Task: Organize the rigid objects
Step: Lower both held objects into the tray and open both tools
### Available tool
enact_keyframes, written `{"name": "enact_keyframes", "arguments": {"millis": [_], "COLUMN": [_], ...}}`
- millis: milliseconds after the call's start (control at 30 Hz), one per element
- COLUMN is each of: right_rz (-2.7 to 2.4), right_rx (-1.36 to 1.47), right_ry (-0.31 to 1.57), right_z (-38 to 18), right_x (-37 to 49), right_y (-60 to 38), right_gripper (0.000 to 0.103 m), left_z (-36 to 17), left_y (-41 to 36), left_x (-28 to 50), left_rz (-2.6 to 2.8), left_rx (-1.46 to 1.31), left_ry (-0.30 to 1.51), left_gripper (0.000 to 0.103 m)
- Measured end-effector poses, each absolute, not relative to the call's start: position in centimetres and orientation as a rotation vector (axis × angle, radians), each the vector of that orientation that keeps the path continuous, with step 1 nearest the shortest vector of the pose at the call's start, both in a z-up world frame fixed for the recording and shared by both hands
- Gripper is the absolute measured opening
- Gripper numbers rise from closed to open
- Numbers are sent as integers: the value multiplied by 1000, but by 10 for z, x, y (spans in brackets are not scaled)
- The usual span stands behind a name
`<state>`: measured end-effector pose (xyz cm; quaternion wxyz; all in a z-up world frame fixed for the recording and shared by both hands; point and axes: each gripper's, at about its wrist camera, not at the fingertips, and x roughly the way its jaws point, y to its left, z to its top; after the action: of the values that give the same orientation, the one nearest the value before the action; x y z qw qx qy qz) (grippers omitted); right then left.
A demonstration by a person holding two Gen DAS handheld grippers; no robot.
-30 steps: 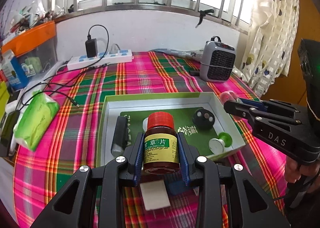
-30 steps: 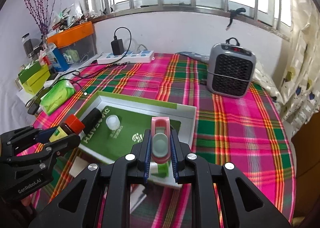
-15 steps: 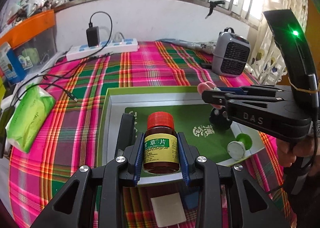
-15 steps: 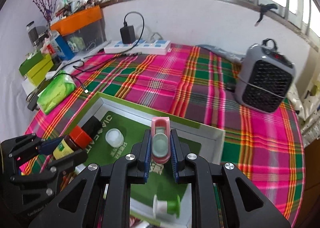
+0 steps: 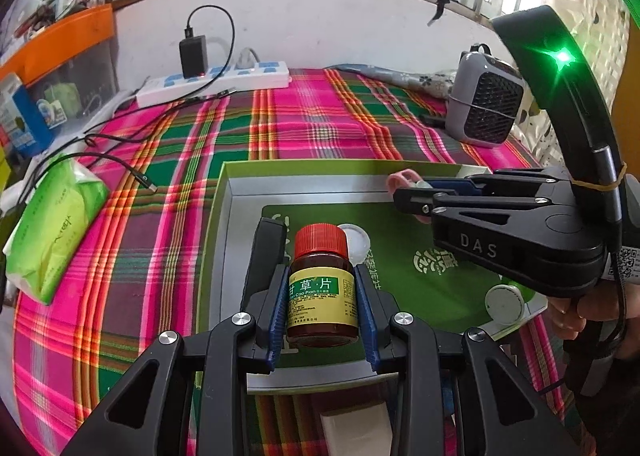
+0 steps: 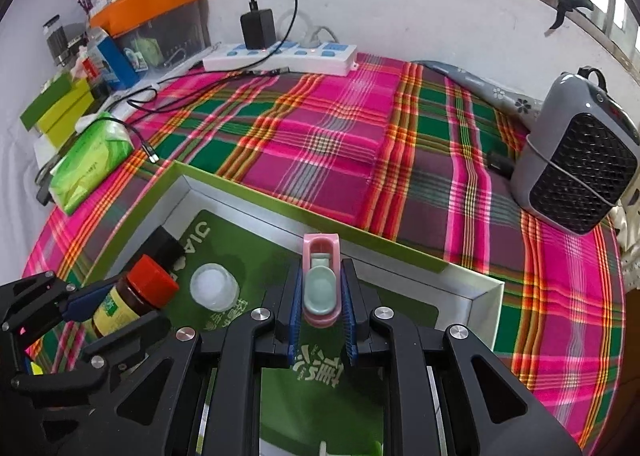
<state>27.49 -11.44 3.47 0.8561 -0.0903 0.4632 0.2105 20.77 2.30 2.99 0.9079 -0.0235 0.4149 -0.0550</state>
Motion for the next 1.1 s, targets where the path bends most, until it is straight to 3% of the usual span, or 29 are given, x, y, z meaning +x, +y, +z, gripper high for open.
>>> {"name": "enact_keyframes", "arguments": {"millis": [1100], "right_rz": [450], "right_rx": [-195], "right_ry": [1002], "right_z": [21], "right_x": [283], "right_y": [-105], "right_gripper": [21], "left_z": [18], "left_y": [24], "left_x": [216], "left_rz": [-86], "left_rx": [-36], "left_ry": [907], "left_gripper": [31]}}
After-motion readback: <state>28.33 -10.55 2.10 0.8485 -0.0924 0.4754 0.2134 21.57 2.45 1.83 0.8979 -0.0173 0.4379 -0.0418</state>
